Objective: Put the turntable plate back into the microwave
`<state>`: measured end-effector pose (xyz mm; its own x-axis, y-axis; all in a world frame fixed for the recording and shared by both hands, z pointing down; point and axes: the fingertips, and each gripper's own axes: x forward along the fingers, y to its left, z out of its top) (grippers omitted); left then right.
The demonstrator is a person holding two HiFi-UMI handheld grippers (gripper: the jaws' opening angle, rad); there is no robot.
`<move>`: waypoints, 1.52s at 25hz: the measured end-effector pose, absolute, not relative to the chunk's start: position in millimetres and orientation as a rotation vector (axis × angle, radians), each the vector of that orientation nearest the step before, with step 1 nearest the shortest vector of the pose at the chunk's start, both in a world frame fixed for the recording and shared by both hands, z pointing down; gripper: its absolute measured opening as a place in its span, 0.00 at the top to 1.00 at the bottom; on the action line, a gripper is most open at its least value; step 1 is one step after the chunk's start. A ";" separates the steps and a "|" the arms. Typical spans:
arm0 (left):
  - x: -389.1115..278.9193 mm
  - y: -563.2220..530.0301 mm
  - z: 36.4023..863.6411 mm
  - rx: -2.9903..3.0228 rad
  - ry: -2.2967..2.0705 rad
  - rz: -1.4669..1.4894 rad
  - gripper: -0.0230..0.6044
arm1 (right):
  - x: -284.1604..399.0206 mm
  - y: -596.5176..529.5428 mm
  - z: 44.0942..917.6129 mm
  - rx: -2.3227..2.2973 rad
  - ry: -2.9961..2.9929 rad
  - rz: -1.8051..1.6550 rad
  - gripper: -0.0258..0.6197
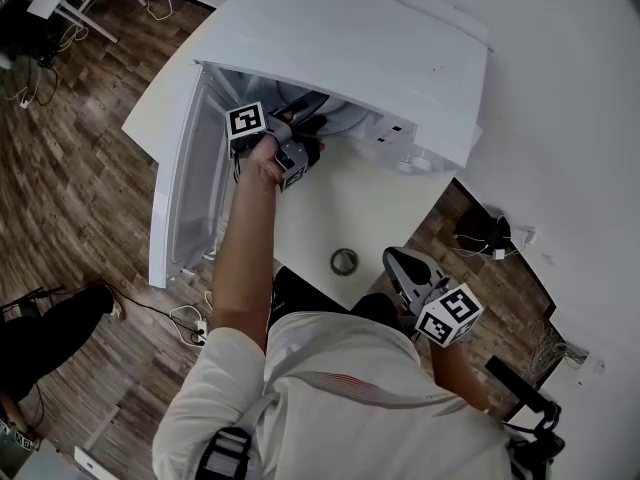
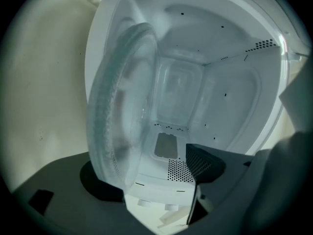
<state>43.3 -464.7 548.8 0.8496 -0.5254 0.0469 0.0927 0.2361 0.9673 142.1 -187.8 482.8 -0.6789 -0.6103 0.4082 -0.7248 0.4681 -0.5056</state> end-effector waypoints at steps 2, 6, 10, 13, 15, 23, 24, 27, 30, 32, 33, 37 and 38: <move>44.3 -461.6 550.5 1.276 -0.401 -0.416 0.35 | 142.6 -188.1 483.5 1.164 -2.537 1.001 0.96; 44.8 -460.3 555.1 1.296 -0.447 -0.424 0.35 | 140.6 -187.6 483.7 1.156 -2.539 0.999 0.96; 42.2 -456.8 553.4 1.288 -0.482 -0.491 0.35 | 140.4 -185.0 483.0 1.151 -2.545 0.992 0.96; 39.8 -450.3 559.1 1.268 -0.504 -0.508 0.35 | 143.5 -182.7 483.2 1.155 -2.543 0.992 0.96; 37.5 -447.9 564.8 1.262 -0.514 -0.516 0.35 | 145.5 -181.4 483.7 1.157 -2.541 0.994 0.96; 34.4 -437.4 569.3 1.263 -0.513 -0.546 0.35 | 144.9 -178.8 484.7 1.141 -2.540 0.984 0.96; 33.6 -433.7 571.1 1.261 -0.519 -0.547 0.35 | 145.0 -178.7 485.0 1.138 -2.541 0.983 0.96; 32.5 -415.3 574.5 1.267 -0.540 -0.533 0.35 | 144.7 -178.2 485.2 1.129 -2.555 0.975 0.96; 30.5 -389.1 575.4 1.313 -0.589 -0.498 0.35 | 145.1 -174.9 483.4 1.115 -2.572 0.963 0.96; 29.5 -367.7 574.5 1.378 -0.651 -0.448 0.37 | 148.5 -169.8 479.6 1.110 -2.578 0.953 0.96; 28.8 -357.7 572.4 1.416 -0.687 -0.422 0.41 | 150.7 -167.2 477.5 1.106 -2.586 0.947 0.96; 22.1 -331.4 547.7 1.579 -0.826 -0.362 0.64 | 154.8 -163.2 467.7 1.054 -2.655 0.894 0.96; 22.7 -324.0 538.3 1.617 -0.848 -0.355 0.68 | 156.1 -160.1 464.0 1.041 -2.671 0.880 0.96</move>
<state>22.7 -324.0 538.3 0.6857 -0.6925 0.2240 -0.3266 -0.0177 0.9450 156.1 -160.1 464.0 -0.7501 -0.5733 0.3298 -0.6570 0.5890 -0.4705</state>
